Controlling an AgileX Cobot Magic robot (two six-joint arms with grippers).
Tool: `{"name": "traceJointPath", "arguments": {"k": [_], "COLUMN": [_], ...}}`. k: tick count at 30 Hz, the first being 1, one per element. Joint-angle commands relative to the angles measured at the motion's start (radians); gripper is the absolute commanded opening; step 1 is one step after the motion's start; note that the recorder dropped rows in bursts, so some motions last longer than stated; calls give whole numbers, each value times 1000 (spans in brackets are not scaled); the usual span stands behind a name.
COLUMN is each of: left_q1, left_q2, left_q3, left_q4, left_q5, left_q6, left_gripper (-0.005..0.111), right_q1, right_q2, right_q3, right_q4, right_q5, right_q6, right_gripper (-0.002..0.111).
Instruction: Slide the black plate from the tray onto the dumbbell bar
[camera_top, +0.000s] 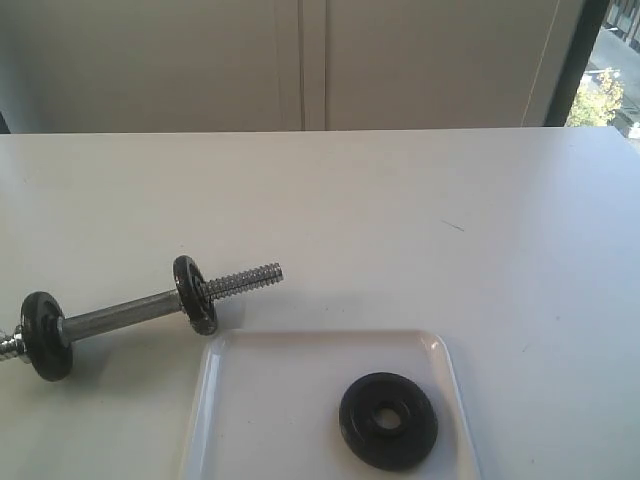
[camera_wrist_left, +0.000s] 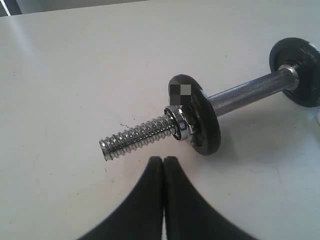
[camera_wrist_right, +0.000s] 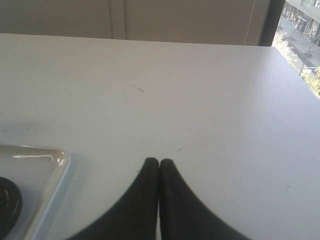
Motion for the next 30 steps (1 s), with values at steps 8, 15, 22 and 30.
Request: {"name": "traceJointPath", "arguments": {"k": [8, 15, 22, 30], "left_q1": [-4, -4, -4, -4], "left_q2": [-5, -5, -5, -5], "left_q3": [4, 4, 4, 4], "left_q4": [28, 28, 28, 28], "left_q5": [-290, -514, -684, -894], "left_q6": [228, 228, 217, 123], "left_gripper": [0, 0, 0, 0], "right_q1": [5, 5, 5, 5], "right_q2": [-6, -6, -6, -6], "right_q3": [2, 2, 2, 2], "right_q4": [3, 3, 3, 3], "right_q5": [-5, -5, -5, -5], "right_q6": [0, 9, 23, 23], "right_gripper": [0, 0, 0, 0]}}
